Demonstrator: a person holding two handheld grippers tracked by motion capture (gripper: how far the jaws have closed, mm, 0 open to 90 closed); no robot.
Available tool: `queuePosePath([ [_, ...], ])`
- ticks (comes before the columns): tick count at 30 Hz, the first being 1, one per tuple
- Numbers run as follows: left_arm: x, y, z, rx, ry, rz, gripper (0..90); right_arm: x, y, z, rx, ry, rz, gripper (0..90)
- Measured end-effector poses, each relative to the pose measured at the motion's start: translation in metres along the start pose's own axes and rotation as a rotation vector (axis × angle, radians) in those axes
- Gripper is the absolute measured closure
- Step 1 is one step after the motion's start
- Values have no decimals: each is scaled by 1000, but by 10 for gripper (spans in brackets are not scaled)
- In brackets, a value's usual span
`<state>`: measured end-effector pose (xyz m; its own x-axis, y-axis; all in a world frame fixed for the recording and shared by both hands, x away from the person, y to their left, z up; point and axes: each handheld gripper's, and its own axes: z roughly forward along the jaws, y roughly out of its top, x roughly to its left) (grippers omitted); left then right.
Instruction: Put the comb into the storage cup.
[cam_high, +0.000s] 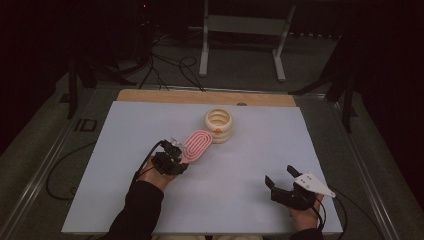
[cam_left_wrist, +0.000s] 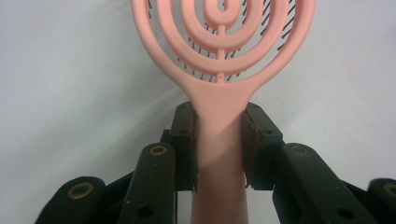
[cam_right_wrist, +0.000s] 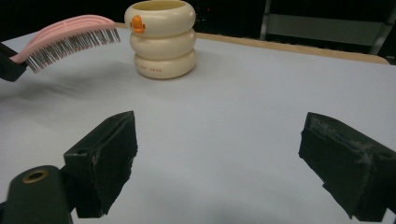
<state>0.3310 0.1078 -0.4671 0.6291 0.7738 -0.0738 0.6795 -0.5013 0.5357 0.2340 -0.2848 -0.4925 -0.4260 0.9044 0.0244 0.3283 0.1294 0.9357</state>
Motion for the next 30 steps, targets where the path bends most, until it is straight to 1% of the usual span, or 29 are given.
queuePosePath([
  [1,0,0,0,0,0,0,700,0,0,0,0,0,0,111],
  [2,4,-3,-2,-5,8,-6,700,0,0,0,2,0,2,111],
  [3,4,-3,-2,-5,8,-6,700,0,0,0,2,0,2,111],
  [6,10,-9,-7,-17,25,-18,700,1,0,1,9,6,-5,111],
  [9,14,-12,-9,-27,23,-30,700,1,-1,1,12,7,-5,111],
  [12,17,-15,-12,-37,29,-31,700,2,-1,2,16,13,-6,111],
  [13,18,-17,-13,-47,30,-32,700,2,-1,2,16,13,-7,110],
  [18,18,-19,-16,-67,34,-20,700,4,-1,4,26,25,-9,110],
  [19,19,-20,-16,-77,33,-14,700,4,-2,4,28,24,-7,110],
  [21,19,-20,-16,-80,33,-13,700,4,-2,5,29,27,-11,110],
  [22,18,-21,-17,-96,32,-5,700,5,-2,5,32,28,-12,110],
  [27,17,-22,-19,-124,24,20,700,7,-2,8,49,44,-11,110],
  [28,17,-22,-20,-133,25,21,700,8,-2,8,51,46,-9,109],
  [30,17,-22,-21,-138,28,21,700,8,-2,8,52,50,-12,109],
])
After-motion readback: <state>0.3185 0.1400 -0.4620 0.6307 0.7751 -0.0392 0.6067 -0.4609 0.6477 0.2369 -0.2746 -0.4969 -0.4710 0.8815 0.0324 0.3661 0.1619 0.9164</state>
